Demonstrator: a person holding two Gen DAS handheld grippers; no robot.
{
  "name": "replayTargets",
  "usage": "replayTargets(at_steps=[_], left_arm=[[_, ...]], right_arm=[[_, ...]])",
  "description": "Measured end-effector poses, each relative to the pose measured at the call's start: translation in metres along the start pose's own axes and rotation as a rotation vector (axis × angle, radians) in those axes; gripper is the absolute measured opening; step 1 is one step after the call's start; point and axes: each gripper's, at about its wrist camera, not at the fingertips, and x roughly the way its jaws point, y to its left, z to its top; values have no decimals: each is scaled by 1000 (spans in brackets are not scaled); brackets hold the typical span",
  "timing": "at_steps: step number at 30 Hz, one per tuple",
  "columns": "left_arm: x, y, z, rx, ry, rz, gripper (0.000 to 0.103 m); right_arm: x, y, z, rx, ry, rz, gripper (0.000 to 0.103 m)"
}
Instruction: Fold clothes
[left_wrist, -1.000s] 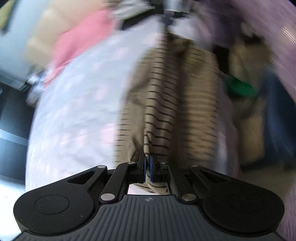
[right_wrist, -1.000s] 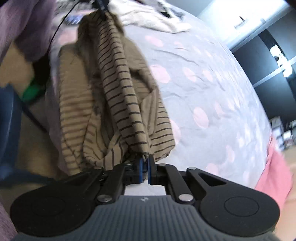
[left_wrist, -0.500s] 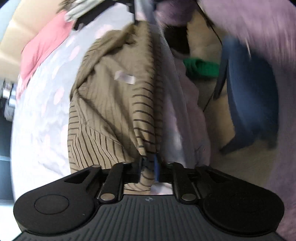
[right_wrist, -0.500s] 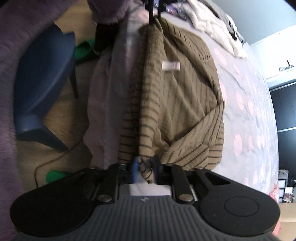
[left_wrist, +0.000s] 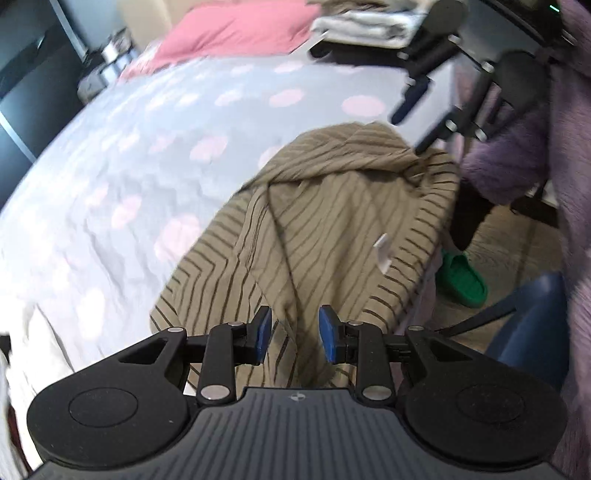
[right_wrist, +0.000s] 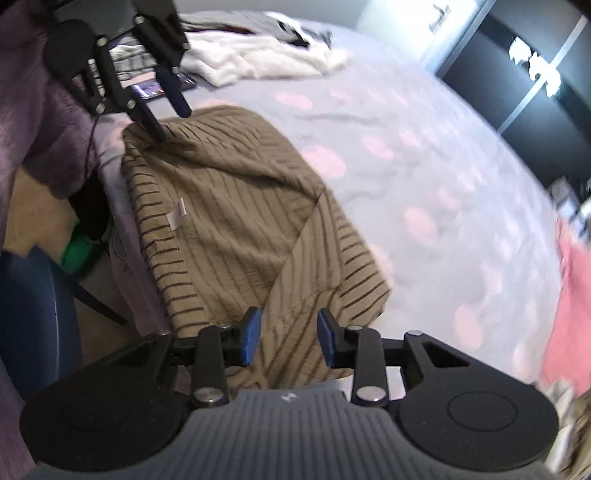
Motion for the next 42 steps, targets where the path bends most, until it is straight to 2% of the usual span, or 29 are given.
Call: replayTargets(at_steps=[3,4,5,6,10,15,18,20,21,22,24,26,30,32,33,34,36,39,42], left_arm=[[13,2,-6,-22,30,23,26],[12,0,-7,-18,39,38,24],[11,-2,-8,-15,42,51,10],[15,-5,-8,-9,40,55,4],[17,-13,-12,19,26,62,4],[33,-23,-18,65,82,69,4],[34,-24,-21,63,97,61,5],[26,-21,-21,43,77,41,8],[19,-19,-20,23,59,26,15],[12,-14,-20,-13,35,4,19],[-3,-3,-19,-94,-24,-27,36],[-15,12,-19,-188,-84,-14,44],[-23,46,-25,-434,-137,31,48],[-19,61,-32,-557,-135,37,49],[-17,67,-36,-613,-127,48,49],[-14,72,-41,-669,-117,54,49],[-5,81,-50,-781,-89,36,50],[14,91,-67,-932,-31,-77,50],[33,93,-79,-1002,12,-124,50]], right_arm=[[10,-5,-2,44,49,4,33],[13,-5,-2,55,50,5,20],[16,-6,-1,66,52,5,11],[18,-4,-1,76,41,6,5],[7,14,-6,35,-34,17,5],[22,32,-5,-30,-3,27,6],[26,36,-8,-42,8,41,13],[23,35,-10,-37,7,48,16],[19,33,-11,-28,-6,54,27],[12,30,-13,-13,-28,63,36],[-1,23,-15,25,-77,72,39],[-16,11,-16,81,-137,58,39],[-31,-29,-24,297,-194,-30,43],[-32,-51,-32,425,-193,-65,49],[-30,-59,-37,490,-186,-66,60],[-28,-67,-42,554,-178,-67,66],[-25,-84,-52,683,-162,-68,68],[-13,-100,-69,877,-128,-3,68],[5,-108,-83,1041,-80,72,68]])
